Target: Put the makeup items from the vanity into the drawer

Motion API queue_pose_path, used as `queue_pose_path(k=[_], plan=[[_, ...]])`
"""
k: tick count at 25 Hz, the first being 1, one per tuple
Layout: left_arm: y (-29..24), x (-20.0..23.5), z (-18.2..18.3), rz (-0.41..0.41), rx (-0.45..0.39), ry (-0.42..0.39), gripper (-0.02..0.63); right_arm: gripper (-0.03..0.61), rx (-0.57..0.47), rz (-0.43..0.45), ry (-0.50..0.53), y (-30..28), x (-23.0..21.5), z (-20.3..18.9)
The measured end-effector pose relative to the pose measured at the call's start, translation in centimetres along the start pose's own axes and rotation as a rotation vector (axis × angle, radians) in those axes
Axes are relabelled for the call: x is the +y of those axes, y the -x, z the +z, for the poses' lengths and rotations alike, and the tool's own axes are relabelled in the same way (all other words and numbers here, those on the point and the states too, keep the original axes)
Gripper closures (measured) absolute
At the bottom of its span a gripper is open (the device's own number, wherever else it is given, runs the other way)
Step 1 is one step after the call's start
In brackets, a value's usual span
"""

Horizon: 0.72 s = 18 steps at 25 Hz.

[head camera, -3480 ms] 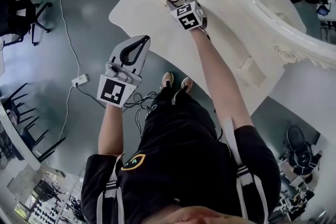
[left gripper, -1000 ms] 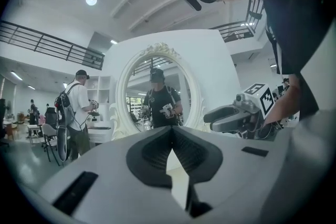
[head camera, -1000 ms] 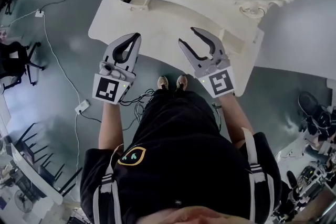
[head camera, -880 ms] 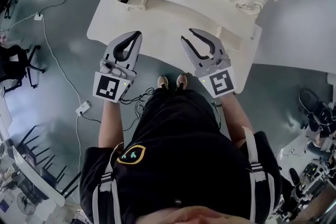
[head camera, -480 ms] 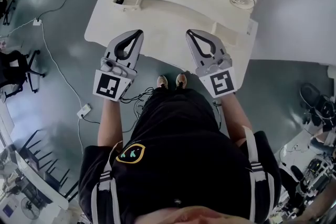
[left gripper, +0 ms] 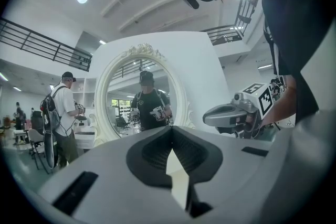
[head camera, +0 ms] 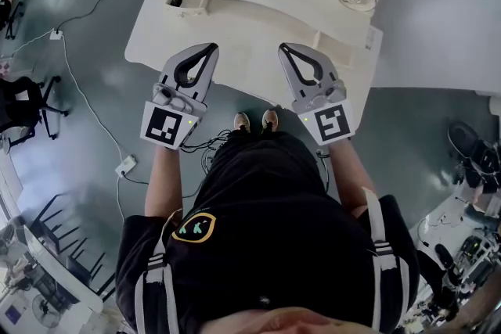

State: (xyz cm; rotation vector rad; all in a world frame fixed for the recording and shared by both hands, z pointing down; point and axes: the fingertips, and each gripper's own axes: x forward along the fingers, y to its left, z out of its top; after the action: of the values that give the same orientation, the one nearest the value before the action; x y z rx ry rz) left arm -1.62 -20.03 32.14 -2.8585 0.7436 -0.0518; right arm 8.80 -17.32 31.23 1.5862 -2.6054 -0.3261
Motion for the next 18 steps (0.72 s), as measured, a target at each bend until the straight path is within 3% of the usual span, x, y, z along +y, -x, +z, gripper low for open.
queue_pose_path(k=[18], plan=[[-0.9, -0.4, 1.3, 0.009, -0.007, 0.061, 0.595, 0.558, 0.009, 0.008, -0.010, 0.2, -0.2, 0.0]])
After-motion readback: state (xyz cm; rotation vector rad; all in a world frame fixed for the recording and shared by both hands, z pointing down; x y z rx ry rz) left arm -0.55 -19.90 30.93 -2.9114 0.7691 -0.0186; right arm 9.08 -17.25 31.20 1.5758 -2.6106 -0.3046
